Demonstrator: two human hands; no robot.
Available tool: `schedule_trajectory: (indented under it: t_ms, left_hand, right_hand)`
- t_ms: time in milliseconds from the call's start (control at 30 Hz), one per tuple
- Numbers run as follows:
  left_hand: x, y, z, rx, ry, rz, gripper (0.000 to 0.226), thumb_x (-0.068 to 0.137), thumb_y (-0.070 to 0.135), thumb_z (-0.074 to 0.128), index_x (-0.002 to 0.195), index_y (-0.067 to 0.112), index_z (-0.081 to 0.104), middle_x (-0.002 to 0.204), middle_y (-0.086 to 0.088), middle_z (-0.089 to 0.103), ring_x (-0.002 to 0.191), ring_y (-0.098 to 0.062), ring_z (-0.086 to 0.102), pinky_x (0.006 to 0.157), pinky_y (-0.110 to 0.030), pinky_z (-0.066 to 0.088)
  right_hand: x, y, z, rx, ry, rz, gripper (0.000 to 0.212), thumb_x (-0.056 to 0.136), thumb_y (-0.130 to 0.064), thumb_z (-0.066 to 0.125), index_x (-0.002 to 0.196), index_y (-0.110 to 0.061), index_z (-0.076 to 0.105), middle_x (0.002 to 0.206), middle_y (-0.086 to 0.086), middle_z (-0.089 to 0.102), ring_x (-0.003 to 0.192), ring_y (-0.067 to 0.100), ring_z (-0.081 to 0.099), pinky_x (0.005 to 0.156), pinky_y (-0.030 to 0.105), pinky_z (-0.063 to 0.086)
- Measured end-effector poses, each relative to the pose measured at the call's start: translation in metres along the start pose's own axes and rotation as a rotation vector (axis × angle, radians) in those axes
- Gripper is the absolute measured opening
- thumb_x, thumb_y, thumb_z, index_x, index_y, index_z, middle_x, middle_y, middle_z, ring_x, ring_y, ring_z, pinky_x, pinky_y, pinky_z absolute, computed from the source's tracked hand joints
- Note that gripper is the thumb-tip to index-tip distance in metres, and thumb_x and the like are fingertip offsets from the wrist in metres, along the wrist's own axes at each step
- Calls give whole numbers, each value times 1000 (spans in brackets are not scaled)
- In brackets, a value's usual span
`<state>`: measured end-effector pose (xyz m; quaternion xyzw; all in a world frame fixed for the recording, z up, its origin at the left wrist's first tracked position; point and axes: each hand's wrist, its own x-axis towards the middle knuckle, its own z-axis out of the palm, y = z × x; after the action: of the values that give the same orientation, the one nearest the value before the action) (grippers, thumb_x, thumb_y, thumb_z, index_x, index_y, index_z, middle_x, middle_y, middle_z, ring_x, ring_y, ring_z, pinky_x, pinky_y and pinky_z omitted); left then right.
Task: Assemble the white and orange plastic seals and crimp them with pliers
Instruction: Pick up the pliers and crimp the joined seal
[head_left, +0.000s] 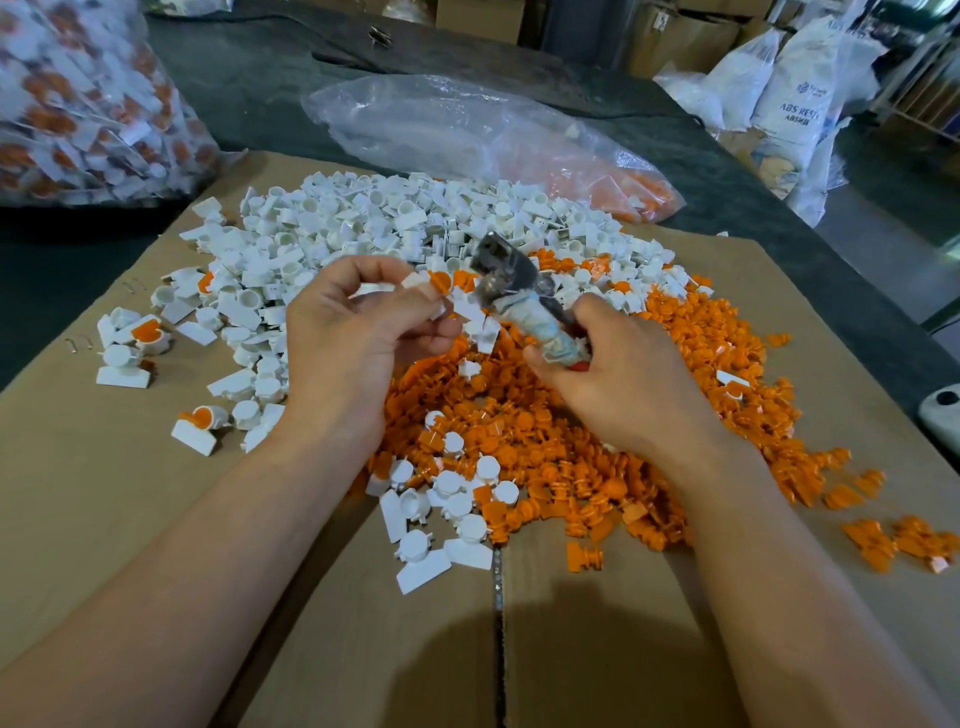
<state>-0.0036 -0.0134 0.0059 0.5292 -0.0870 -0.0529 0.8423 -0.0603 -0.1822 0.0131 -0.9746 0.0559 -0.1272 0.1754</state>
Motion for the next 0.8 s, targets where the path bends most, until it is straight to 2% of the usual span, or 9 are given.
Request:
schedule_trajectory:
  t_ms: [67, 133, 200, 300, 367, 467, 700, 800]
  left_hand:
    - [0, 0, 0, 24, -16, -19, 21, 78, -7, 62, 89, 11, 60, 57, -3, 66, 51, -14, 64, 46, -18, 49]
    - [0, 0, 1, 52, -54, -23, 18, 79, -5, 62, 88, 11, 63, 59, -3, 67, 52, -15, 65, 47, -18, 49]
    - [-1, -1, 1, 51, -69, -42, 15, 79, -3, 63, 84, 11, 65, 60, -4, 68, 53, -15, 65, 47, -18, 49]
    - [-2, -1, 1, 40, -84, -78, 12, 79, -1, 63, 83, 11, 66, 61, -4, 68, 53, -15, 66, 46, -17, 49]
    - [-3, 0, 1, 50, -109, -96, 10, 81, 0, 61, 81, 10, 64, 60, -5, 68, 52, -15, 66, 44, -17, 48]
    - [-4, 0, 1, 61, -129, -110, 13, 82, 0, 60, 74, 9, 58, 58, -5, 68, 51, -16, 65, 43, -17, 48]
    - [-5, 2, 1, 74, -167, -124, 13, 82, -2, 59, 75, 9, 59, 57, -7, 66, 47, -17, 63, 41, -18, 47]
    - [-6, 3, 1, 75, -166, -144, 16, 82, -3, 58, 75, 11, 60, 53, -8, 64, 43, -16, 61, 38, -17, 45]
  right_hand:
    - [2, 10, -3, -57, 26, 69, 35, 81, -51, 58, 89, -21, 42, 72, -11, 44, 62, 5, 41, 48, 26, 27]
    - [4, 18, -5, -129, 33, 121, 46, 79, -55, 57, 101, -16, 46, 75, -9, 42, 63, 8, 39, 49, 24, 24]
    - [5, 23, -5, -179, 32, 154, 58, 78, -57, 58, 111, -11, 48, 83, -7, 41, 73, 11, 38, 52, 27, 24]
    - [7, 26, -3, -224, 16, 174, 60, 74, -61, 60, 106, -11, 50, 88, -4, 40, 80, 12, 37, 64, 28, 26]
    - [8, 27, -2, -245, -5, 169, 65, 71, -65, 60, 106, -11, 50, 92, 0, 47, 83, 15, 41, 67, 29, 28]
    - [9, 29, 1, -251, -34, 156, 72, 68, -66, 60, 112, -10, 51, 109, 6, 55, 99, 22, 50, 72, 30, 31]
    - [12, 35, 4, -253, -89, 162, 81, 64, -72, 57, 116, -11, 52, 113, 7, 55, 104, 22, 49, 73, 29, 31]
    - [12, 37, 5, -173, -110, 183, 79, 65, -67, 61, 122, -13, 50, 119, 7, 46, 113, 22, 40, 80, 29, 28]
